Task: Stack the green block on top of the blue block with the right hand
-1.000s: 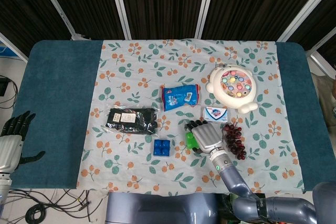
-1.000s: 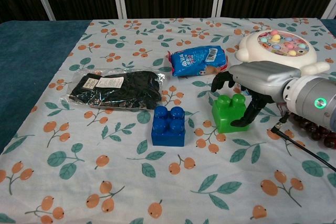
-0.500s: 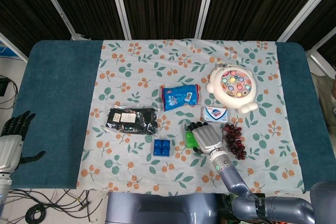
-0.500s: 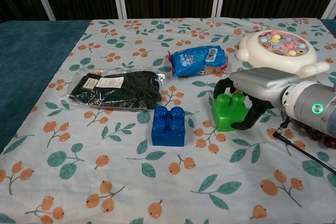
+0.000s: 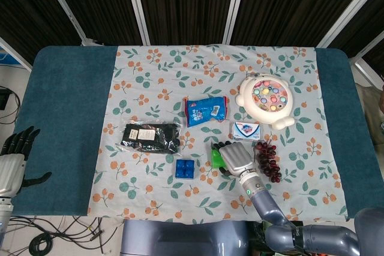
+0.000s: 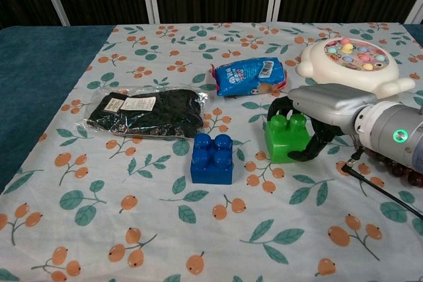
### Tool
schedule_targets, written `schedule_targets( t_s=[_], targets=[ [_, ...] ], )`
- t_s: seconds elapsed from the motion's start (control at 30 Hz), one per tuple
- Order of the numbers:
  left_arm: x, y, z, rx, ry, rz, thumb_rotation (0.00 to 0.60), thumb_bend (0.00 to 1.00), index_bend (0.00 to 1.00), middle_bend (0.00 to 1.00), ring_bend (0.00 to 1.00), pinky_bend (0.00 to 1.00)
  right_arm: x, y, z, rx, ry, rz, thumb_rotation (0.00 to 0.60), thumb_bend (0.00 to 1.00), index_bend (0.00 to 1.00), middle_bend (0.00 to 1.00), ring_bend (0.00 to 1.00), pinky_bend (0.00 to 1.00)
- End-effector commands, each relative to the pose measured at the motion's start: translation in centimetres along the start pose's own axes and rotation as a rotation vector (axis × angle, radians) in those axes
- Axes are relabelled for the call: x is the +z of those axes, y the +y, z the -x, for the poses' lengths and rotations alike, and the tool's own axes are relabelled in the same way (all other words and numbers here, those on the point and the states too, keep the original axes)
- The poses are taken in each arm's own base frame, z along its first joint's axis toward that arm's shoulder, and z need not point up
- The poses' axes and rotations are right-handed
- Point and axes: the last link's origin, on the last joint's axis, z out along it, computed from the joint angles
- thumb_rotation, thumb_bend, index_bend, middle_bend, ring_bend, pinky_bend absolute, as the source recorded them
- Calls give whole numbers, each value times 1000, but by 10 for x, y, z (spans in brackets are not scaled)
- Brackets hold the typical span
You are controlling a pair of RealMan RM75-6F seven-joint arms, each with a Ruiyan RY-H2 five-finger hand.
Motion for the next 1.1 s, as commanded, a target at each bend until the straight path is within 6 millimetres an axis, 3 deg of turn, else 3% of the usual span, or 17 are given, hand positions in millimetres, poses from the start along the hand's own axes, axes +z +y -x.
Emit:
schedule_targets(
  t_s=[0.03, 0.23, 0.4, 0.87, 1.1],
  targets=[
    [0, 0, 0, 0, 0, 0, 600, 0, 0, 0, 0, 0, -1, -1, -8, 9, 19, -10, 600, 570, 559, 481, 447, 528],
    [0, 0, 1, 0, -3, -1, 600, 0, 0, 0, 0, 0, -7, -16, -47, 21, 81, -65, 600, 570, 559, 482, 447, 528],
    [0, 1, 1, 3, -7, -2, 600, 0, 0, 0, 0, 0, -13, -37, -66, 10, 82, -98, 600, 570, 564, 486, 451, 528],
    [1, 0, 0, -14, -19, -6, 600, 0, 0, 0, 0, 0, 9, -103, -70, 8, 34, -25, 600, 570, 575, 494, 458, 528],
    [1, 1, 0, -23, -27, -3, 600, 0, 0, 0, 0, 0, 13, -118, -68, 14, 14, 18, 600, 570, 575, 494, 462, 529]
  ],
)
